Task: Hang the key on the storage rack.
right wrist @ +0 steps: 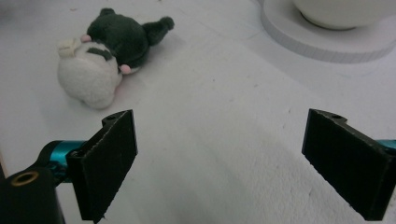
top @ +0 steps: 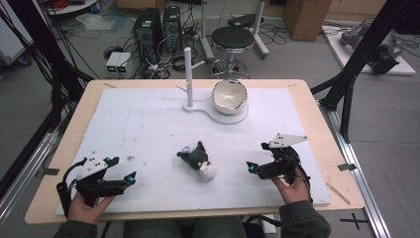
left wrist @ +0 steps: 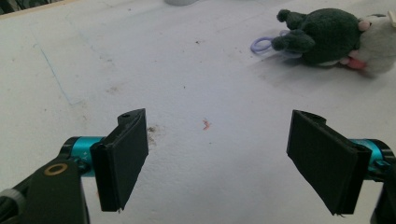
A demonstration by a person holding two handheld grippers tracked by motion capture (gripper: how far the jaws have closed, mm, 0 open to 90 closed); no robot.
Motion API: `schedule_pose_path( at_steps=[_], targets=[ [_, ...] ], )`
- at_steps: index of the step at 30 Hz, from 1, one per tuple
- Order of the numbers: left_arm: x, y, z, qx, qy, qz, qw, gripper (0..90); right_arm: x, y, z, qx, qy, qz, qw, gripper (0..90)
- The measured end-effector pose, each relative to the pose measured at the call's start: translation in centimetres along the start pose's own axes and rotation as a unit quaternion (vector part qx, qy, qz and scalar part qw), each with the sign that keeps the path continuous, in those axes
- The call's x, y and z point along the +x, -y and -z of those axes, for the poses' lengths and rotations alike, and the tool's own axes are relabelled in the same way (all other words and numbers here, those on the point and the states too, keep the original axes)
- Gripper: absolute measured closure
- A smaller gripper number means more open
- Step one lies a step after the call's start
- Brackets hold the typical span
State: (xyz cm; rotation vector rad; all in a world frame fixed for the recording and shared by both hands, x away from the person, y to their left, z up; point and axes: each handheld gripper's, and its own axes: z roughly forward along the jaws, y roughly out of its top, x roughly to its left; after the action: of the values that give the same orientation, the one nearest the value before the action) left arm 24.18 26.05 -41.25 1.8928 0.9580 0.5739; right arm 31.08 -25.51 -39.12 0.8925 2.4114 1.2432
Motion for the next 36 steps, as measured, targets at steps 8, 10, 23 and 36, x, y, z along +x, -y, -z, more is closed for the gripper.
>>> schedule_pose_path(
  at_steps=[8,10,23,36],
  targets=[
    [-0.2,-0.1,0.0,-0.003,0.001,-0.002,1.0000,21.1,1.1,-2.5,-0.3,-0.002,-0.012,0.004,0.9999,9.3],
    [-0.2,-0.1,0.0,-0.003,0.002,-0.002,1.0000,21.1,1.4,-3.1,-0.4,0.003,-0.015,0.005,0.9999,9.3],
    [-0.3,-0.3,0.1,-0.008,0.004,-0.008,0.9999,21.1,3.3,-6.8,-1.8,0.021,-0.054,0.027,0.9979,9.3],
    [-0.3,-0.4,0.1,-0.009,0.004,-0.011,0.9999,21.1,4.8,-9.3,-4.7,0.036,-0.061,0.033,0.9969,9.3]
  ],
)
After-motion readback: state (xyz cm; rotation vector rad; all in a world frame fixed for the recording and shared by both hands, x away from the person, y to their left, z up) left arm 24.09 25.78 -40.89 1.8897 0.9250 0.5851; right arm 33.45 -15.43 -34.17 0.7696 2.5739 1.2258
